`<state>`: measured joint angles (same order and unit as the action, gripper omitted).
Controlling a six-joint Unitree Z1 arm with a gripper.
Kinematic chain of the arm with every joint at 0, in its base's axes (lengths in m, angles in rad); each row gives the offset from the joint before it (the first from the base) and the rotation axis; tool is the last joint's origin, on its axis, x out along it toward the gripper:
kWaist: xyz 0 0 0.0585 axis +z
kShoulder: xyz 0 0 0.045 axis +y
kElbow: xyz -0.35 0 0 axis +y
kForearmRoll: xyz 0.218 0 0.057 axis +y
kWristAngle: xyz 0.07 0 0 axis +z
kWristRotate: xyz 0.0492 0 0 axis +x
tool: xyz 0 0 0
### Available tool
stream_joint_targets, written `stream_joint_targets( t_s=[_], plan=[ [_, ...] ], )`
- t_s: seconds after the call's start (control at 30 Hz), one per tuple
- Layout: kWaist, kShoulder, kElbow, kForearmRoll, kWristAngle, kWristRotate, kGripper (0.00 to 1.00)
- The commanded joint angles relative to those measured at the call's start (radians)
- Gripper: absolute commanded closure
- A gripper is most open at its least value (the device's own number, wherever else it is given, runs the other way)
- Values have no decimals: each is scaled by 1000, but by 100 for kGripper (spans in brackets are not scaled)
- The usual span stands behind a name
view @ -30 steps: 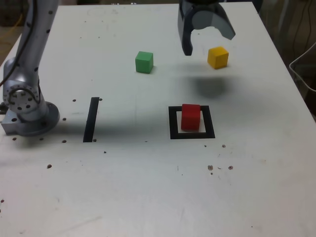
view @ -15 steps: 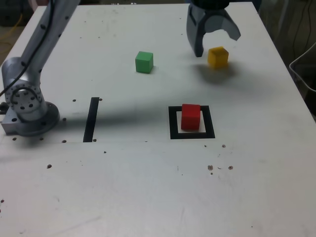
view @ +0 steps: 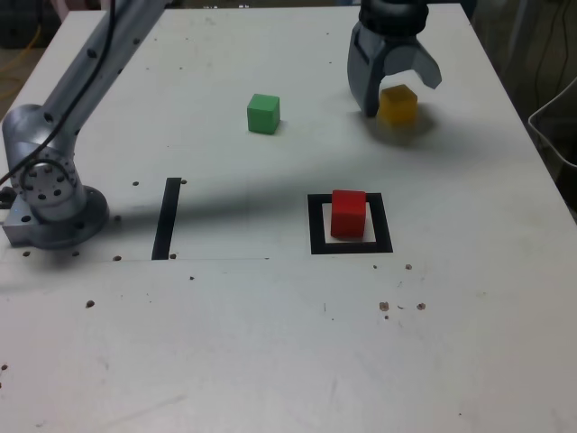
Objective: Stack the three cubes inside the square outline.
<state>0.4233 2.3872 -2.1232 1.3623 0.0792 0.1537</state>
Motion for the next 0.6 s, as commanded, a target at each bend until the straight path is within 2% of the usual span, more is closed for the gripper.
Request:
stream_joint_targets(
  t_s=[0.0, 0.2, 0.43, 0.57],
  plan=[
    [-2, 8, 1, 4, -8, -1, 13],
    [-7, 9, -10, 2, -18, 0, 22],
    [-4, 11, -15, -17, -14, 0, 40],
    [-3, 23, -13, -30, -29, 1, 50]
  ],
)
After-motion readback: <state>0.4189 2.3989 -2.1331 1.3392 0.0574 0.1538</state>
